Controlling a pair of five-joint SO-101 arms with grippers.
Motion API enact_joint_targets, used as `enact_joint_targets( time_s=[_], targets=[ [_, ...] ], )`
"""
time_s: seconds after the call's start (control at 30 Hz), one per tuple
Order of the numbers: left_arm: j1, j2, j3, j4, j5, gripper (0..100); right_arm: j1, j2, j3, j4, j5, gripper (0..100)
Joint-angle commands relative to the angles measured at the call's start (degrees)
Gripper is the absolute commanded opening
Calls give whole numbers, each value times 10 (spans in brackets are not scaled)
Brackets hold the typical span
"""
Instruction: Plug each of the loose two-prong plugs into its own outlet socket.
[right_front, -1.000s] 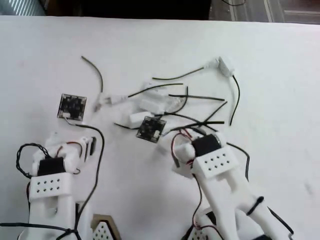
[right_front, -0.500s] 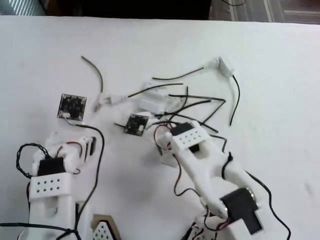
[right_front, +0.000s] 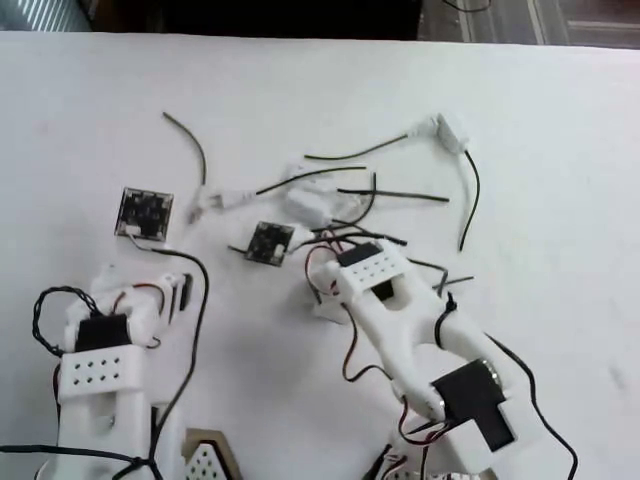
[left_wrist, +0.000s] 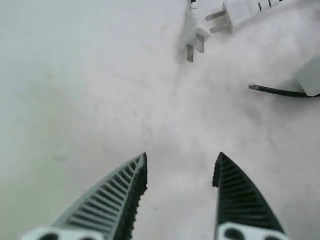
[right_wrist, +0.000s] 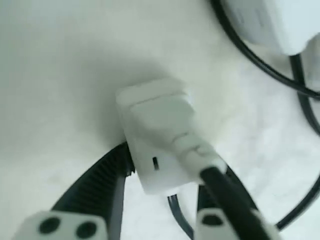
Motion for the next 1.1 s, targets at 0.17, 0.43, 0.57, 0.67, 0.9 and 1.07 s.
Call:
enact_joint_targets(
  time_s=[0.17,0.43,0.57,0.67,0.9,1.07],
  targets=[
    [-1,-9,-1,-11,-6,219,-2,-122,-21,43,-5,17],
    [0,-9,-1,-11,-7,219,21,-298,-21,134,-61,17],
    [0,-9,-1,-11,-7,219,87,-349,-37,159,-57,17],
    [0,-9,-1,-11,-7,219,151,-346,-59,161,-56,17],
    [0,-9,-1,-11,-7,219,258,-318,-127,159,-52,17],
    [0,-9,-1,-11,-7,219,315,-255,-163,96,17,17]
  ],
)
